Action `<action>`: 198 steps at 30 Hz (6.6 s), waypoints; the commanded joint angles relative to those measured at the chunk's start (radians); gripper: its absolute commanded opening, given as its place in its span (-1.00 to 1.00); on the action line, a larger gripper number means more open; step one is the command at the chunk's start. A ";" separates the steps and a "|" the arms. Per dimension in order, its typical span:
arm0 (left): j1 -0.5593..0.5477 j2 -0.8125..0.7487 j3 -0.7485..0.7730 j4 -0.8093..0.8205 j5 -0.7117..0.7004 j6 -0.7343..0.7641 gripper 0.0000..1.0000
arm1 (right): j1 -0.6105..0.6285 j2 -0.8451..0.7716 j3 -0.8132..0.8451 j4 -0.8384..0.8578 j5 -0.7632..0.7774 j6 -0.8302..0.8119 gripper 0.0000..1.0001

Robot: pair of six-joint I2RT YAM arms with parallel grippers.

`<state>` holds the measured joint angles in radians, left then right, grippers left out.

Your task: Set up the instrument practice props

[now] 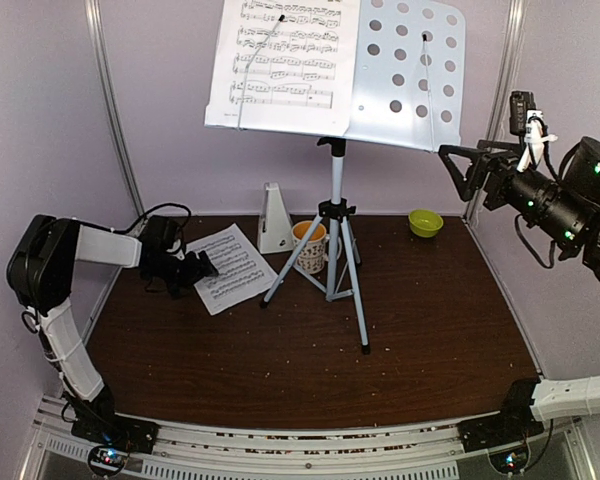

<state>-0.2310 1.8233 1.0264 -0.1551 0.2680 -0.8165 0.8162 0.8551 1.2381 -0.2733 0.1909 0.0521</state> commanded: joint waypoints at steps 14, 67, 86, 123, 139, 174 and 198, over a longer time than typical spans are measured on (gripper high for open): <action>0.102 0.186 0.166 0.115 0.094 -0.068 0.75 | -0.015 0.019 -0.004 0.021 -0.019 0.012 1.00; -0.292 0.308 0.731 -0.246 -0.382 0.063 0.77 | -0.018 0.033 -0.030 0.041 -0.078 0.074 1.00; -0.322 0.468 0.941 -0.382 -0.478 0.053 0.66 | -0.018 0.023 -0.052 0.043 -0.077 0.078 1.00; -0.312 0.090 0.590 -0.277 -0.571 -0.013 -1.00 | -0.018 -0.012 -0.079 0.050 -0.084 0.102 1.00; -0.206 0.135 0.582 -0.316 -0.375 0.242 0.28 | -0.018 -0.021 -0.087 0.053 -0.100 0.121 1.00; 0.300 0.558 0.680 -0.120 0.294 0.124 0.04 | -0.018 0.024 -0.047 0.043 -0.089 0.103 1.00; 0.206 0.191 0.454 -0.061 0.277 0.275 -1.00 | -0.018 0.016 -0.072 0.062 -0.111 0.114 1.00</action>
<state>-0.0025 2.2280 1.5265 -0.2035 0.5812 -0.6418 0.8005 0.8818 1.1591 -0.2356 0.1013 0.1619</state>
